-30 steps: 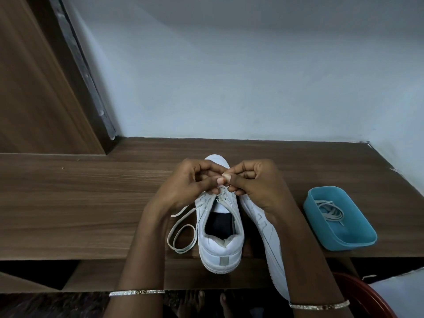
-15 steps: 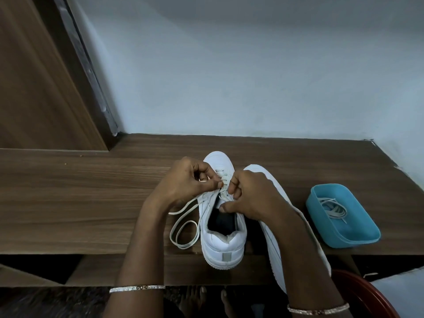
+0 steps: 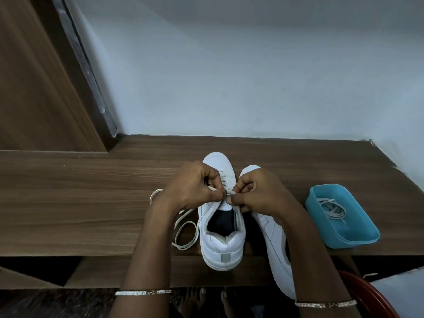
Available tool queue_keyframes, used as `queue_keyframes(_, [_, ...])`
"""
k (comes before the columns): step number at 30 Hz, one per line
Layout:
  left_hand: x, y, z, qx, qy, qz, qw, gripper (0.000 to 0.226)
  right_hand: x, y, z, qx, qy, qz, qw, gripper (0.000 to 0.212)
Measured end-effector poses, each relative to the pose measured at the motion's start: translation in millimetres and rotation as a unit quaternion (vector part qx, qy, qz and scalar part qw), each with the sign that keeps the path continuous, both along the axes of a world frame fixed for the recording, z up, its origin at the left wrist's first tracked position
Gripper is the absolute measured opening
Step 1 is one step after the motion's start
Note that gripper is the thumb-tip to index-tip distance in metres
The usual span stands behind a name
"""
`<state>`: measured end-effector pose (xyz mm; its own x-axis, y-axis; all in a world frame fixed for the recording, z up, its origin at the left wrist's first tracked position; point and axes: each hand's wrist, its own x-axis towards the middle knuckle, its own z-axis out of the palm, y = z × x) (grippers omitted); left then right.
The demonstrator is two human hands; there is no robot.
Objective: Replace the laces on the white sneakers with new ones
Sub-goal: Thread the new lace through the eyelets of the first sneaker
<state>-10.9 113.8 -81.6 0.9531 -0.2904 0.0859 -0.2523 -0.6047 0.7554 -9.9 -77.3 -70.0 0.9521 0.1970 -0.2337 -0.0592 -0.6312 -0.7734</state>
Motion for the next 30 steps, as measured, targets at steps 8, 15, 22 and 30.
queue_keyframes(8, [-0.1, -5.9, -4.6, -0.023, 0.01, 0.003, 1.0, 0.01, 1.7, -9.1, -2.0, 0.107, 0.074, -0.008, 0.991, 0.017])
queue_keyframes(15, [1.6, -4.3, -6.8, -0.031, 0.015, 0.004, 0.999, 0.009, 1.0, -12.1, -4.5, 0.178, 0.108, -0.003, 0.978, 0.011])
queue_keyframes(22, [5.5, -0.4, -10.7, -0.02, 0.008, 0.0, 1.0, 0.021, 1.2, -4.5, -7.8, 0.12, 0.049, -0.029, 0.991, 0.003])
queue_keyframes(30, [0.5, 6.4, -7.4, 0.099, -0.031, 0.083, 0.991, 0.068, 6.2, -14.9, 7.9, 0.317, 0.075, -0.207, 0.922, 0.018])
